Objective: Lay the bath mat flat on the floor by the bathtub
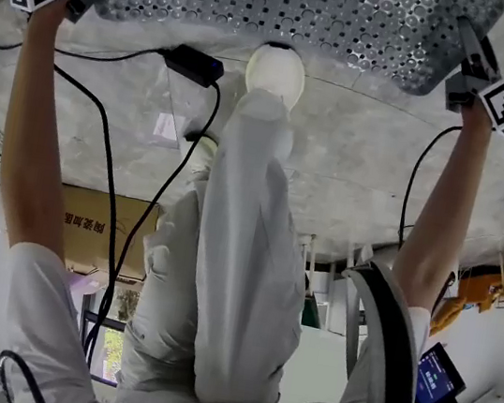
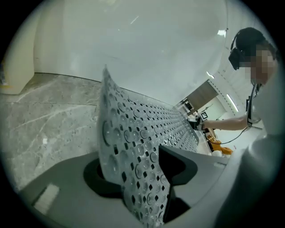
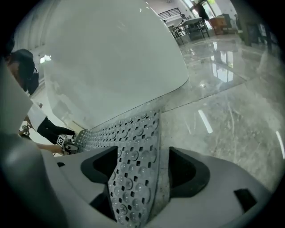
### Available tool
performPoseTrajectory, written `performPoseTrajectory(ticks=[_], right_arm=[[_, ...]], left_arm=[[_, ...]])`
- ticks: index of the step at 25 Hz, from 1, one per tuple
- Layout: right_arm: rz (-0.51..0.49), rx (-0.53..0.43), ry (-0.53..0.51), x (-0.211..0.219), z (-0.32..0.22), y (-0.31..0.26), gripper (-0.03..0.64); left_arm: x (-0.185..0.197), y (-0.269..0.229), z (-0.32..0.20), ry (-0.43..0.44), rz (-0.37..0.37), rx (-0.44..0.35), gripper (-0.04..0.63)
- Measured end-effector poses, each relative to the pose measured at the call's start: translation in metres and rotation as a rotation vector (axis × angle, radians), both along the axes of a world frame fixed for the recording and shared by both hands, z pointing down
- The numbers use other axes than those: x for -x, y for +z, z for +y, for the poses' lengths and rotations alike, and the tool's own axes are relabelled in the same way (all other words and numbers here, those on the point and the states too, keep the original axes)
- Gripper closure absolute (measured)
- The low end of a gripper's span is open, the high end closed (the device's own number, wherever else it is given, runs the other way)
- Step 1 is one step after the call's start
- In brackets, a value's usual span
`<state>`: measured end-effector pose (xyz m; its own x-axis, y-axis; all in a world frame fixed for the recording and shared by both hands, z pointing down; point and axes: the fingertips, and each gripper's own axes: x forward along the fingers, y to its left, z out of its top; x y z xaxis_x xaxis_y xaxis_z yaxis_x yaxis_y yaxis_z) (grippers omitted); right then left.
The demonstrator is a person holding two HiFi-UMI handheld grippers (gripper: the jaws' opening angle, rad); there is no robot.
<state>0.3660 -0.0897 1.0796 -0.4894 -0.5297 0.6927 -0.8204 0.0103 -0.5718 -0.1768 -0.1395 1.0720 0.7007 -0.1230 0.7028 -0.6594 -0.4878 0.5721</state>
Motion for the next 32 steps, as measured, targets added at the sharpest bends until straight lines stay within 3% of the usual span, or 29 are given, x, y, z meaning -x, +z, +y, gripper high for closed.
performPoseTrajectory(ticks=[3,6,8,10,14,20,32], right_arm=[[0.084,-0.012,0.017,-0.011,-0.007,-0.006,0.205],[0.204,-0.062,0.113,-0.035,-0.007,-0.015,0.187],[0.238,-0.092,0.164,-0.041,-0.003,-0.027,0.186],[0.218,-0.114,0.177,-0.030,0.001,-0.052,0.184],[0.173,-0.144,0.168,0.009,0.018,-0.135,0.184],[0.106,-0.118,0.138,0.060,0.041,-0.197,0.187],[0.047,-0.246,0.165,0.099,0.030,-0.494,0.209]], left_arm=[[0.004,-0.005,0.005,0.076,-0.037,-0.004,0.261],[0.034,0.006,0.000,0.092,-0.187,-0.044,0.105],[0.057,0.004,0.000,0.069,-0.282,-0.070,0.071],[0.069,-0.020,0.005,0.037,-0.316,-0.098,0.069],[0.065,-0.095,0.028,0.001,-0.288,-0.138,0.069],[0.026,-0.173,0.042,-0.067,-0.191,-0.155,0.070],[-0.053,-0.474,0.053,-0.069,0.013,-0.307,0.071]])
